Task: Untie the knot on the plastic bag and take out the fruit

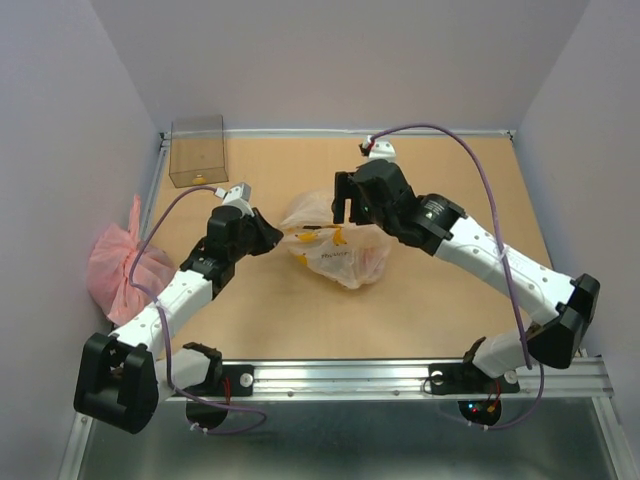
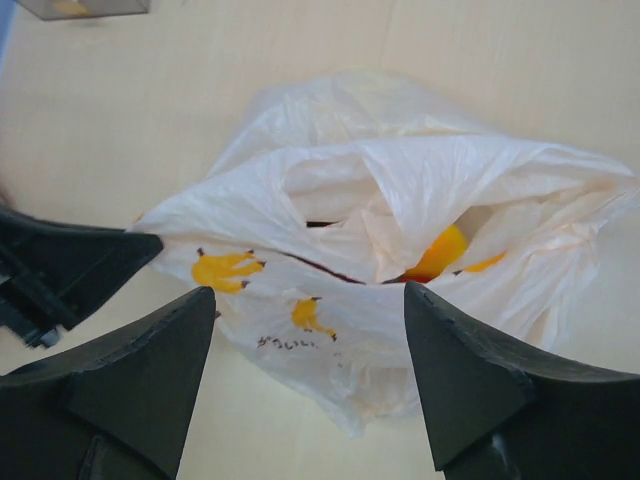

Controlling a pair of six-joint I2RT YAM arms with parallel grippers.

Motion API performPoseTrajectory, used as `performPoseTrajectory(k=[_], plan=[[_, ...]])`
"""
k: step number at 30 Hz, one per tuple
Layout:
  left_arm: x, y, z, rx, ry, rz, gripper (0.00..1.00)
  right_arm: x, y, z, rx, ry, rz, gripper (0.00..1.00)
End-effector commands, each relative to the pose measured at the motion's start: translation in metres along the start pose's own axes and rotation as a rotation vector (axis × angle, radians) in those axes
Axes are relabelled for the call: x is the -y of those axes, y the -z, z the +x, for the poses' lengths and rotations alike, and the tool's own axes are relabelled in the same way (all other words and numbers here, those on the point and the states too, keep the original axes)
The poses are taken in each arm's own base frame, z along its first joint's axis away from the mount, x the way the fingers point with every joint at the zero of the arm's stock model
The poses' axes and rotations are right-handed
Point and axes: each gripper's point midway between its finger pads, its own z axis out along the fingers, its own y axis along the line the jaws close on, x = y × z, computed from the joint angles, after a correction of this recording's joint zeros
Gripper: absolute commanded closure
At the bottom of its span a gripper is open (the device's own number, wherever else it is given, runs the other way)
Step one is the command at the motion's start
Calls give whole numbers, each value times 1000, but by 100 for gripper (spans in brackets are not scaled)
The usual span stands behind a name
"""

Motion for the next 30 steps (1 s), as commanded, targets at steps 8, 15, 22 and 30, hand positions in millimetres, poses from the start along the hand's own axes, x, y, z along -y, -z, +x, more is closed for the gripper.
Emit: performPoseTrajectory(k=[8, 15, 22, 30], plan=[[13, 3, -26, 98, 45, 16, 90, 38, -45, 103, -229, 67, 170, 41], [11, -5, -35, 147, 197, -12, 89, 90, -19, 214, -407, -30, 214, 73], [29, -11, -32, 92, 175, 69, 70, 93, -22, 240, -407, -123, 192, 79], [51, 32, -59, 149, -76, 99, 18, 73, -13, 207, -344, -123, 89, 67]])
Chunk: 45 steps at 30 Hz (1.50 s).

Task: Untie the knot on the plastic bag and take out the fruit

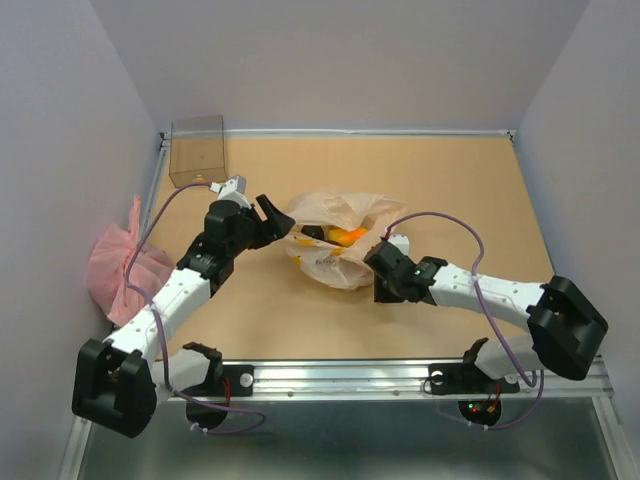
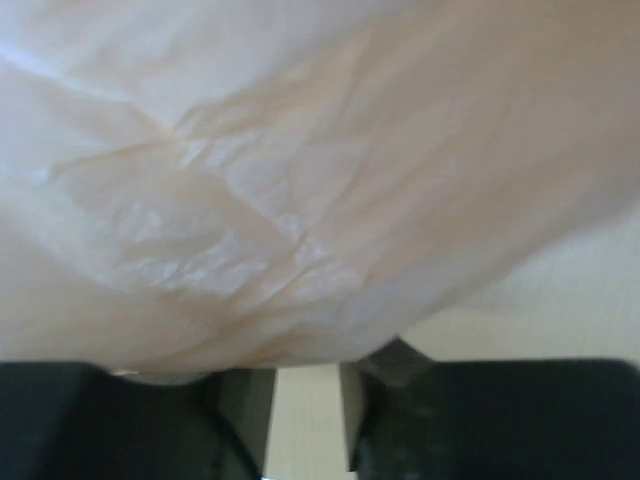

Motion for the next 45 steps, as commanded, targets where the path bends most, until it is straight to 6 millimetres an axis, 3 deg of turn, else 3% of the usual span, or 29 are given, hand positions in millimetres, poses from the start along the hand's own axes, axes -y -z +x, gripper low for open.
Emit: performPoseTrajectory(k=[1, 3, 5, 11, 15, 16, 20, 23, 26, 29, 30, 32, 33, 36, 37, 38, 39, 41, 44, 45], plan=[[47, 38, -54, 151, -233, 106, 17, -26, 34, -35, 105, -25, -130, 62], [62, 47, -62, 162, -311, 128, 17, -22, 55, -49, 142, -24, -128, 47], [72, 49, -67, 169, -417, 139, 17, -19, 70, -62, 177, -10, -112, 39], [110, 32, -48, 119, -679, 155, 13, -26, 118, -120, 305, 36, -72, 13], [128, 11, -54, 126, -831, 107, 9, -30, 109, -144, 348, 14, 10, 5], [131, 1, -45, 103, -851, 102, 9, -30, 107, -148, 355, -1, 27, 4], [141, -17, -41, 95, -932, 100, 8, -28, 82, -158, 358, -82, 110, 0], [138, -32, -32, 67, -980, 91, 8, -25, 58, -152, 326, -117, 153, 0], [126, -47, -19, 32, -999, 55, 8, -21, 33, -133, 280, -121, 164, 0], [111, -64, -15, 49, -944, -15, 8, -14, 15, -107, 226, -119, 162, 15], [105, -68, -17, 61, -930, -52, 9, -13, 10, -102, 219, -128, 154, 28], [95, -79, -10, 50, -897, -87, 12, -6, 4, -81, 178, -130, 136, 40], [95, -83, -10, 70, -844, -99, 13, -5, 2, -76, 171, -137, 126, 54], [82, -99, -7, 71, -776, -148, 21, 2, 0, -59, 152, -151, 99, 76], [76, -105, -8, 78, -730, -176, 27, 2, 3, -59, 162, -162, 79, 90], [73, -108, -10, 82, -697, -184, 31, 9, 0, -49, 149, -159, 87, 94], [71, -112, -14, 93, -662, -188, 43, 10, -1, -46, 150, -165, 78, 99], [59, -121, -21, 97, -569, -200, 55, 11, 3, -42, 159, -173, 49, 99], [51, -133, -32, 98, -433, -160, 95, 22, -3, -23, 152, -176, 25, 99], [48, -136, -35, 97, -389, -152, 100, 26, -4, -17, 144, -171, 27, 99]])
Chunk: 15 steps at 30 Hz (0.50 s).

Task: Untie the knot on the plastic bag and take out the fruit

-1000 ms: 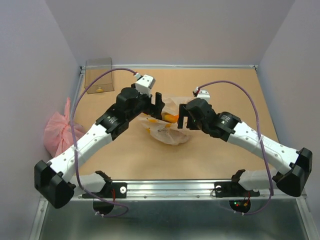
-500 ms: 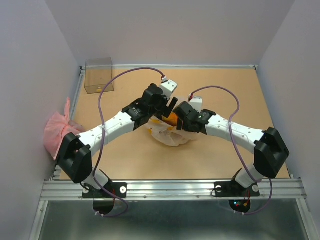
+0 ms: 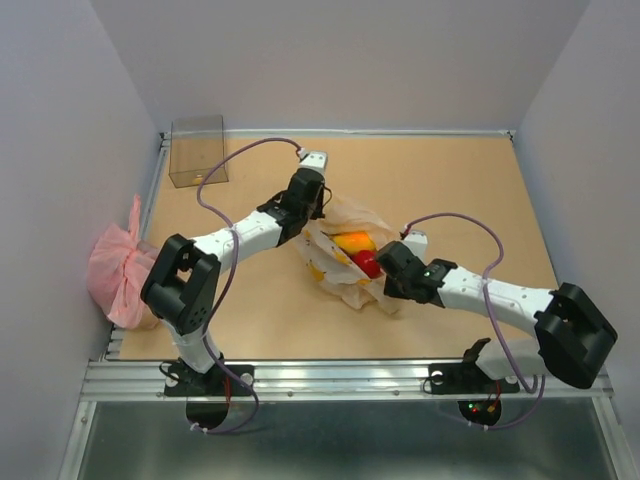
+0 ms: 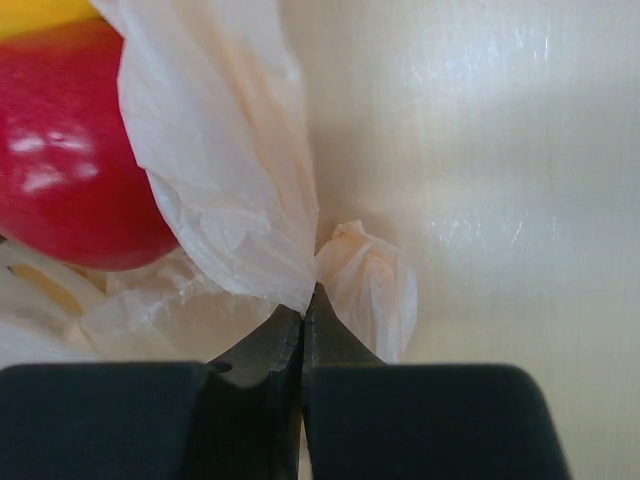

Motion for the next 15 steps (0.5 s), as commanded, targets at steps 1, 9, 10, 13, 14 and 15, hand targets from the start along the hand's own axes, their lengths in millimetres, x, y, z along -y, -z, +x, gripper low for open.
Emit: performPoseTrajectory(k=[1, 9, 10, 13, 14, 15], plan=[[-17, -15, -39, 93, 289, 38, 100, -2, -2, 9, 26, -51, -91, 99], [-23, -37, -27, 13, 613, 261, 100, -5, -11, 23, 34, -49, -176, 99], [-21, -36, -26, 6, 610, 284, 100, -10, -12, 20, 46, -48, -194, 99], [-18, -21, -38, 27, 573, 332, 77, -16, -13, 11, 69, -33, -195, 99], [-18, -15, -42, 39, 555, 340, 66, -17, -15, 10, 71, -16, -187, 99], [-18, -8, -47, 51, 538, 345, 54, -22, -13, 2, 88, -21, -194, 99]])
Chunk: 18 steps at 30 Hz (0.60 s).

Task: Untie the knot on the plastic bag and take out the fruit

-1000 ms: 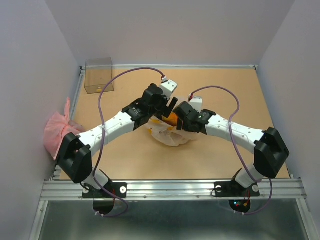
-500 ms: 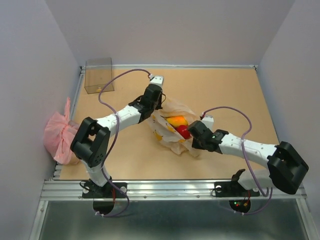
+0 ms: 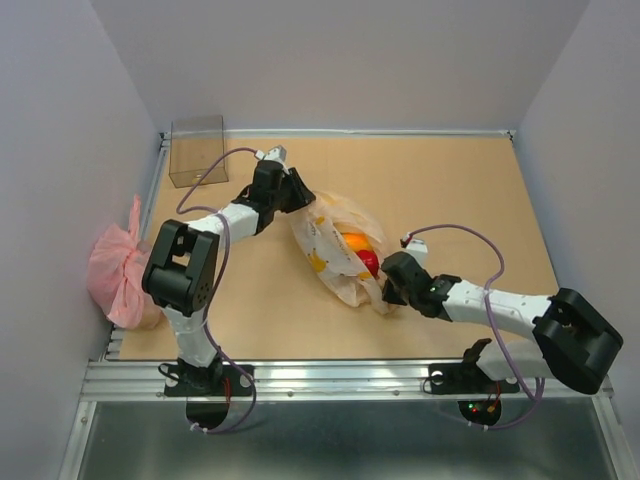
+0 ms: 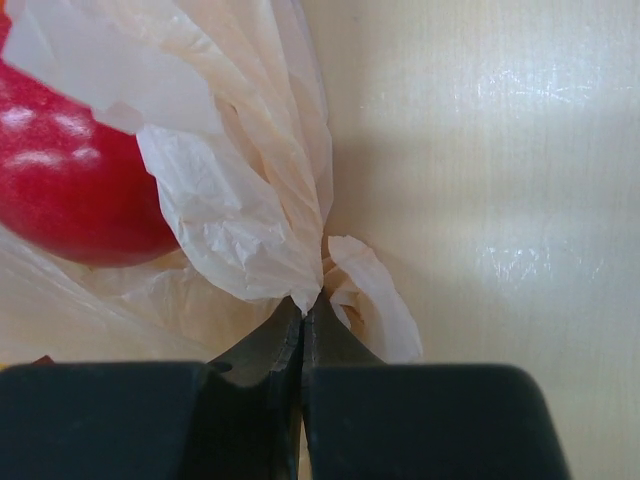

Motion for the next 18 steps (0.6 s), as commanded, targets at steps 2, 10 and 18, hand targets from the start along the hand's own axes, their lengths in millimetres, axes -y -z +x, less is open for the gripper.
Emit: performPoseTrajectory(k=[2, 10, 18], plan=[[53, 55, -43, 127, -91, 168, 23, -17, -4, -19, 50, 33, -28, 99], [101, 136, -24, 243, -259, 160, 15, -29, -6, -37, 89, 37, -22, 99], [129, 109, 49, 82, -298, 172, 23, -34, -14, -41, 88, 54, -5, 99]])
